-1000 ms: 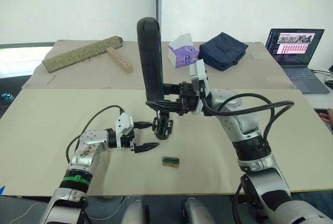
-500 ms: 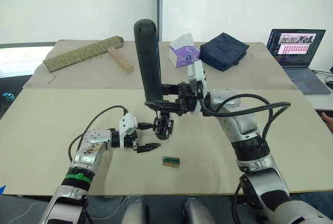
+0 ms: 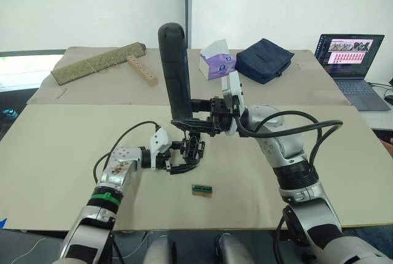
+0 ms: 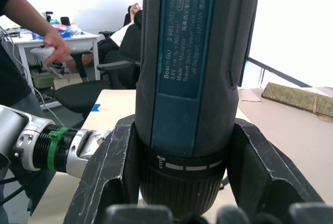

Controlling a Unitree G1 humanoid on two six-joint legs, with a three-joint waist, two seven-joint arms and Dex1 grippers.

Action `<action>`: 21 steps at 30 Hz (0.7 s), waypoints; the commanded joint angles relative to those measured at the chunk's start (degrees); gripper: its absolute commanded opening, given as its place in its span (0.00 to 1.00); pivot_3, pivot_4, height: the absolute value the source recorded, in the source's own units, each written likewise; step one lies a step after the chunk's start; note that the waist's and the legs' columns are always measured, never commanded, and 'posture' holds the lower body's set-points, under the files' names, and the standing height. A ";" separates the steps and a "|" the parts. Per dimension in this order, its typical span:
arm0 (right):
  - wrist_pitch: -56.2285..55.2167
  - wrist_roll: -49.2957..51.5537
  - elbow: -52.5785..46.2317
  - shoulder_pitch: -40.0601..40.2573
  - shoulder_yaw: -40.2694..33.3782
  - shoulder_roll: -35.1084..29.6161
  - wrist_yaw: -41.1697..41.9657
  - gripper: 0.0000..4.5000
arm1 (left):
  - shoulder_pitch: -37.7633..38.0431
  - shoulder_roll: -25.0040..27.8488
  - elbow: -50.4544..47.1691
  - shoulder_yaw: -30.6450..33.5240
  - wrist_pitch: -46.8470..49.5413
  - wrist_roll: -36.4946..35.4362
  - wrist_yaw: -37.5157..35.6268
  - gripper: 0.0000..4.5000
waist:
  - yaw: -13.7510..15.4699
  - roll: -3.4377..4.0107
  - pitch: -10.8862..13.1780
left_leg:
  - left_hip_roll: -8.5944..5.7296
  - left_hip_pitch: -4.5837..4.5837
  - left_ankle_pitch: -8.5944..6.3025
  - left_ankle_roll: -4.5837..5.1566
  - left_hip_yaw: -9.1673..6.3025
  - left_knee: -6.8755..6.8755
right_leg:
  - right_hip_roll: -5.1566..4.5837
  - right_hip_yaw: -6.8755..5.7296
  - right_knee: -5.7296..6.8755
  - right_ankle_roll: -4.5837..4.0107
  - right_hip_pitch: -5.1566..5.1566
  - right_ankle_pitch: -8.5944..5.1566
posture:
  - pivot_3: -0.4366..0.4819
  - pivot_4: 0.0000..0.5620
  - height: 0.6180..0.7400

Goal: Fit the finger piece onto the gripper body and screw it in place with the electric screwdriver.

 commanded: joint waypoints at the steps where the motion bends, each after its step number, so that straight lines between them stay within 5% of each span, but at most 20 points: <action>1: -0.69 0.20 -2.43 -0.09 -0.69 -0.21 -0.48 0.43 | -1.45 -0.46 1.20 -0.08 -1.84 0.34 -1.20 1.00 | 0.00 0.00 0.00 | 0.00 0.00 0.00 0.00 0.00 0.00 | 0.00 0.00 0.00 0.00 0.00 0.00 | 0.48 0.27 1.00; 12: -0.19 -0.08 -3.45 0.53 -0.27 -0.84 -1.14 0.43 | -2.80 -1.56 4.76 -0.46 -3.67 1.10 -2.24 1.00 | 0.10 0.00 0.00 | -0.01 -0.01 0.00 0.00 -0.01 0.03 | -0.01 0.00 0.01 0.01 0.01 0.01 | 0.48 0.27 1.00; 15: 0.05 -0.26 -3.57 0.80 0.11 -0.99 -1.25 0.43 | -2.64 -1.48 5.04 -0.98 -4.24 2.11 -2.53 0.80 | 0.10 0.00 0.00 | -0.01 0.00 0.00 0.00 -0.02 0.03 | 0.00 0.00 0.01 0.01 0.01 0.01 | 0.48 0.27 1.00; 18: -0.40 -0.82 -3.18 1.13 0.50 -1.04 -1.21 0.43 | -2.53 -1.65 5.26 -1.01 -4.79 2.90 -2.23 0.51 | 0.10 0.00 0.00 | -0.01 0.02 0.00 0.00 -0.02 0.03 | 0.00 0.00 0.01 0.01 0.04 0.01 | 0.48 0.27 1.00; 21: -0.92 -1.52 -2.45 1.67 0.78 -0.91 -1.19 0.43 | -2.44 -1.79 5.36 -1.10 -5.19 3.20 -2.30 0.51 | 0.13 0.00 -0.01 | -0.01 0.03 0.00 0.00 -0.03 0.03 | -0.01 -0.01 -0.01 0.02 0.06 0.01 | 0.48 0.27 1.00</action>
